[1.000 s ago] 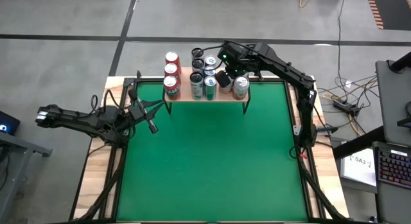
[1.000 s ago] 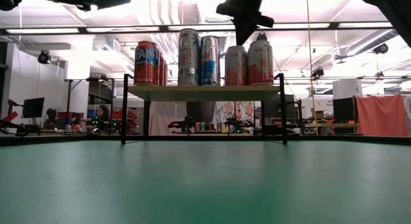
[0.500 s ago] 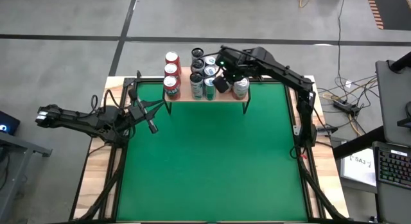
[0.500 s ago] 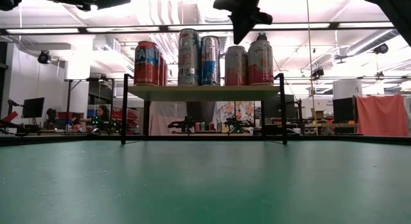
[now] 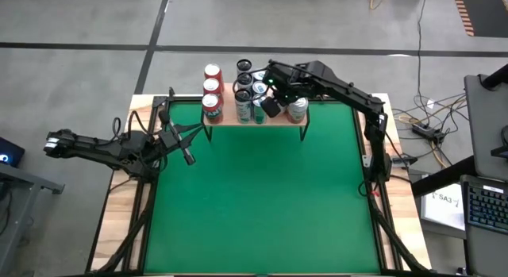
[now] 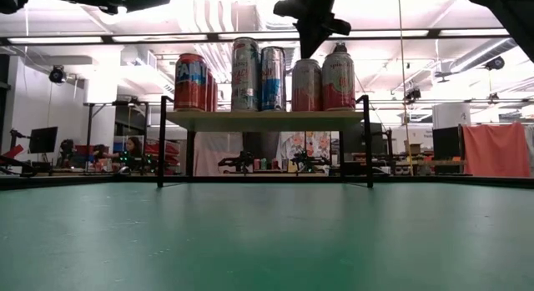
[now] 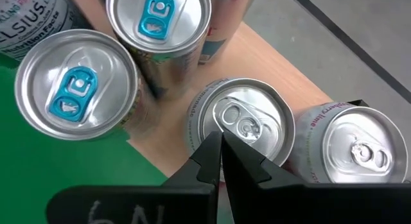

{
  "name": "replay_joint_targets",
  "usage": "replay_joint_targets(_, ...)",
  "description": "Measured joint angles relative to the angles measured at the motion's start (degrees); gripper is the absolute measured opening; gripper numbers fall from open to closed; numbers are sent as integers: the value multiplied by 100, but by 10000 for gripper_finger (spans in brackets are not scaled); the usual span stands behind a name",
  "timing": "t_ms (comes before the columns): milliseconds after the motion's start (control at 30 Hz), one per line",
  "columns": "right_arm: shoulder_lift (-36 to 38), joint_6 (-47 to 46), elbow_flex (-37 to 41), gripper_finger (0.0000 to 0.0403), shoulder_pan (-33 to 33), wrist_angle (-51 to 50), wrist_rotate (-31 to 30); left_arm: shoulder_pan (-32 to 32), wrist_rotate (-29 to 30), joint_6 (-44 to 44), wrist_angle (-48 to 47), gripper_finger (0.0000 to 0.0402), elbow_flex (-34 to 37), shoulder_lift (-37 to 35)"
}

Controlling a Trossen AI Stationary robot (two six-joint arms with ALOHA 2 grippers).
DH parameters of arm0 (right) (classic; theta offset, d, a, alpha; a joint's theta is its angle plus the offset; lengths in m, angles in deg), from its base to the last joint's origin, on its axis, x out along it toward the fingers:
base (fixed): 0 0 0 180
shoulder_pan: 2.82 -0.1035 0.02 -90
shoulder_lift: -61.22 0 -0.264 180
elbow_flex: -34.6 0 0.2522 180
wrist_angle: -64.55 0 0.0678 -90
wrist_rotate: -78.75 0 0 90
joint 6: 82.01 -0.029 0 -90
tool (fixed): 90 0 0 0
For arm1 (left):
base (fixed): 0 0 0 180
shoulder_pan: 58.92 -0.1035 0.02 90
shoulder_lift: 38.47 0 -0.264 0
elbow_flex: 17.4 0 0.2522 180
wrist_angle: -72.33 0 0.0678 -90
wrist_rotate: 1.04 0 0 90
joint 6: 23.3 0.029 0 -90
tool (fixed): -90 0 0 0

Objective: Place canned beverage on shelf
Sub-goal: Adjust the white orange soda can on the shelf

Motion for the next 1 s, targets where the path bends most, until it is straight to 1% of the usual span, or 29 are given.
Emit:
replay_joint_targets(567, 13, -73, 0, 9, -144, 17, 153, 2, 0, -1, 0, 13, 0, 1)
replay_joint_targets(1000, 22, -439, 0, 9, -195, 3, 319, 2, 0, -1, 0, 13, 0, -2)
